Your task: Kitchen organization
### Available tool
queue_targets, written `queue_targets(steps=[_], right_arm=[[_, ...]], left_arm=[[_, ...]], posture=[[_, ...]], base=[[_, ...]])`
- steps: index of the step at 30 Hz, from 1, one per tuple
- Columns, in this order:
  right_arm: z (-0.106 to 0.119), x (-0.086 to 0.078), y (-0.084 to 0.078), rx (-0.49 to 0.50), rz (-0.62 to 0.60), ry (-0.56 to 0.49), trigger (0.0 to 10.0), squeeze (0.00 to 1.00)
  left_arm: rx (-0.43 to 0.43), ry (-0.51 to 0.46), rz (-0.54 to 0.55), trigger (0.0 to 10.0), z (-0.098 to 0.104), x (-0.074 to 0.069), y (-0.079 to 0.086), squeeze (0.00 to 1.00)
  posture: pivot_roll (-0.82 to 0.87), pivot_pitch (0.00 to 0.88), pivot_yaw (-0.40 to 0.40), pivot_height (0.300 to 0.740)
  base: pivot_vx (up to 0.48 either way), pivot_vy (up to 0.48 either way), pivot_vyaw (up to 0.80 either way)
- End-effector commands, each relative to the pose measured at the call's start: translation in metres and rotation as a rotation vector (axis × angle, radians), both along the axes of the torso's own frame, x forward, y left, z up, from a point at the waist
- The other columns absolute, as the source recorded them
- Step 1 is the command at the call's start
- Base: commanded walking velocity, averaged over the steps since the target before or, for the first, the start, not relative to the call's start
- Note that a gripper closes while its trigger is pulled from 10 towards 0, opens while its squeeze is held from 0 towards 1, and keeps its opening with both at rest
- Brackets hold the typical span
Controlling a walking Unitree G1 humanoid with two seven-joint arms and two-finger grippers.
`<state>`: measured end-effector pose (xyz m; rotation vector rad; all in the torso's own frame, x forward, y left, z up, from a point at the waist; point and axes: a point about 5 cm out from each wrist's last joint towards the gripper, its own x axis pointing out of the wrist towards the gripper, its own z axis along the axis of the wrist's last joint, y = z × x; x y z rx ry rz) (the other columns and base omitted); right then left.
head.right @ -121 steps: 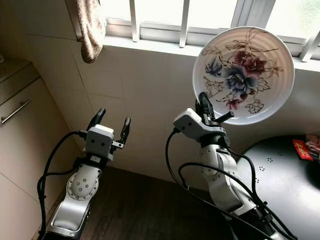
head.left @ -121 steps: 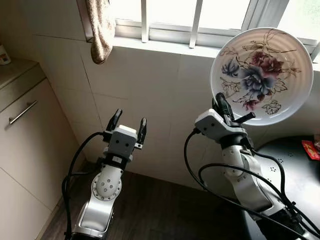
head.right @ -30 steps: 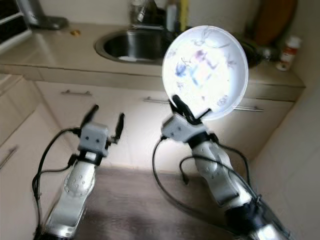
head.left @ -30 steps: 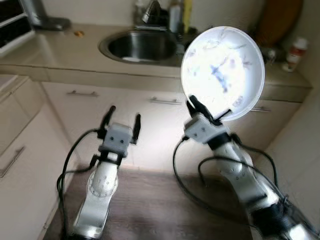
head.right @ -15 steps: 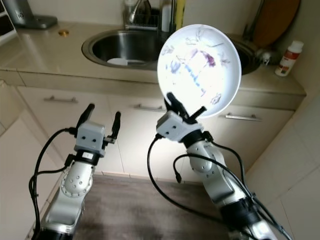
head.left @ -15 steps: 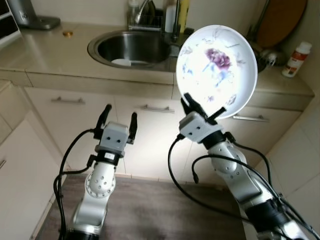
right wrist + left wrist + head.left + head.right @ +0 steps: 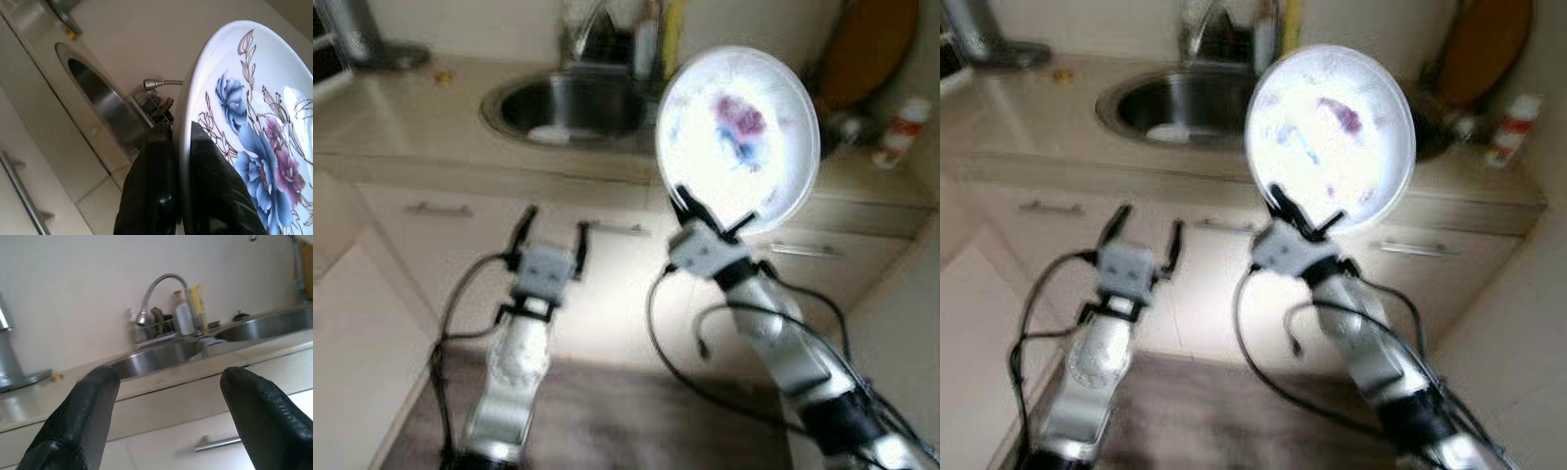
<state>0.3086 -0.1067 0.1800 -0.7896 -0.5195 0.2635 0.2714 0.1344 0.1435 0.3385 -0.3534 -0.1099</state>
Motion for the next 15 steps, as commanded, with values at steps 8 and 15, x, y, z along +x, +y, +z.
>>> queue_targets(steps=[8,15], right_arm=[[0.0092,-0.0001,0.0056,0.016,0.02,-0.035,10.0,0.0],[0.0097,0.0006,0.0048,0.026,0.013,-0.035,10.0,0.0]], left_arm=[[0.0,-0.003,0.015,10.0,0.002,0.001,0.0044,0.0],[0.0,-0.003,0.011,10.0,0.0025,0.0012,0.0044,0.0]], posture=[[0.11,0.0,-0.06,0.74],[0.11,0.0,-0.058,0.74]], base=[[0.248,0.0,0.0],[0.249,0.0,0.0]])
